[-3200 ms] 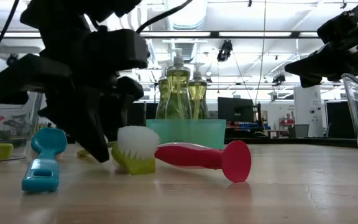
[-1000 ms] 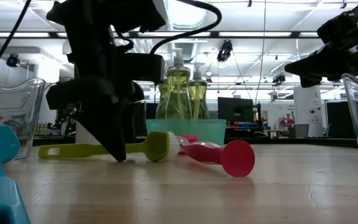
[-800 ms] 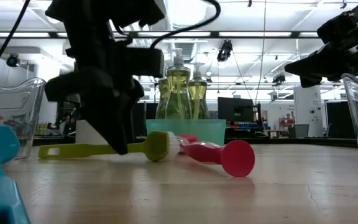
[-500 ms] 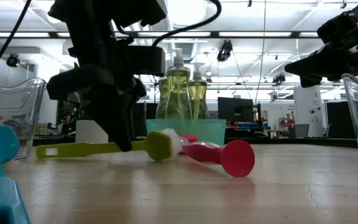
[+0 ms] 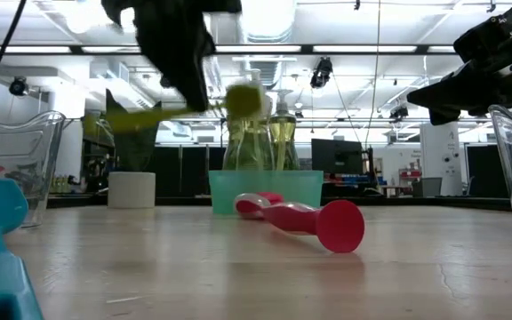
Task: Pick & Place Kitchen Sink Supplies
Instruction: Put the green toilet brush into the left transparent bin
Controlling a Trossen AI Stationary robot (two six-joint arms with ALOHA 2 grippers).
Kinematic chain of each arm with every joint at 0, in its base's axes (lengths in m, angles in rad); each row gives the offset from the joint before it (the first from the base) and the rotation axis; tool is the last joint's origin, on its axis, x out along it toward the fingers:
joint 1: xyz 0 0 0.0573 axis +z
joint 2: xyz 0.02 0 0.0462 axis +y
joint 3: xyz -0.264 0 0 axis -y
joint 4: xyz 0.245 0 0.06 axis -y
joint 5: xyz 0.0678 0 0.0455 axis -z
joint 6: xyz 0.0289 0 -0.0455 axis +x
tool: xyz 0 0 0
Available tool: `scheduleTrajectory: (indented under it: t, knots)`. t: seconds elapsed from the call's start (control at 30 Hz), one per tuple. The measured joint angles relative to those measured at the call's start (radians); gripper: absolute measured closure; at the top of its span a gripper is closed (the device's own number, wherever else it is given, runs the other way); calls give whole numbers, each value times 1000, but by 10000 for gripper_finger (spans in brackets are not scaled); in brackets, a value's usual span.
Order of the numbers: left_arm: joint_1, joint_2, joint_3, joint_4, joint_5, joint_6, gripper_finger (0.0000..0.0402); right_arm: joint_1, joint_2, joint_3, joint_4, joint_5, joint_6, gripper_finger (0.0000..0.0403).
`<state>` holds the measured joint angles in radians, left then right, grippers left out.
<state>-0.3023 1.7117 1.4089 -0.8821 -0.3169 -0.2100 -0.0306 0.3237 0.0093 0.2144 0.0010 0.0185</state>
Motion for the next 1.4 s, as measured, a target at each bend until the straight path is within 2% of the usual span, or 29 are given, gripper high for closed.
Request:
scheduleTrajectory:
  t: [0.17, 0.33, 0.47, 0.6, 0.7, 0.8, 0.93, 1.03, 1.13, 1.4]
  knots:
    - [-17, -93, 86, -109, -3, -127, 388, 0, 0, 0, 0, 0, 0, 394]
    - [-56, -200, 118, -200, 125, -369, 388, 0, 0, 0, 0, 0, 0, 394]
    - [-146, -293, 93, -275, 150, -557, 391, 0, 0, 0, 0, 0, 0, 394]
    - [-284, -371, 42, -380, 102, -834, 387, 0, 0, 0, 0, 0, 0, 394]
    - [-404, -413, -26, -432, -26, -1020, 387, 0, 1, 0, 0, 0, 0, 394]
    - [-497, -442, -114, -418, -140, -1159, 391, 0, 1, 0, 0, 0, 0, 394]
    - [-573, -452, -235, -379, -170, -1342, 386, 0, 1, 0, 0, 0, 0, 394]
    - [-605, -452, -313, -337, -162, -1439, 381, 0, 1, 0, 0, 0, 0, 394]
    - [-616, -449, -381, -257, -110, -1516, 383, 0, 1, 0, 0, 0, 0, 394]
    - [-622, -448, -539, -78, -57, -1544, 383, 0, 0, 0, 0, 0, 0, 394]
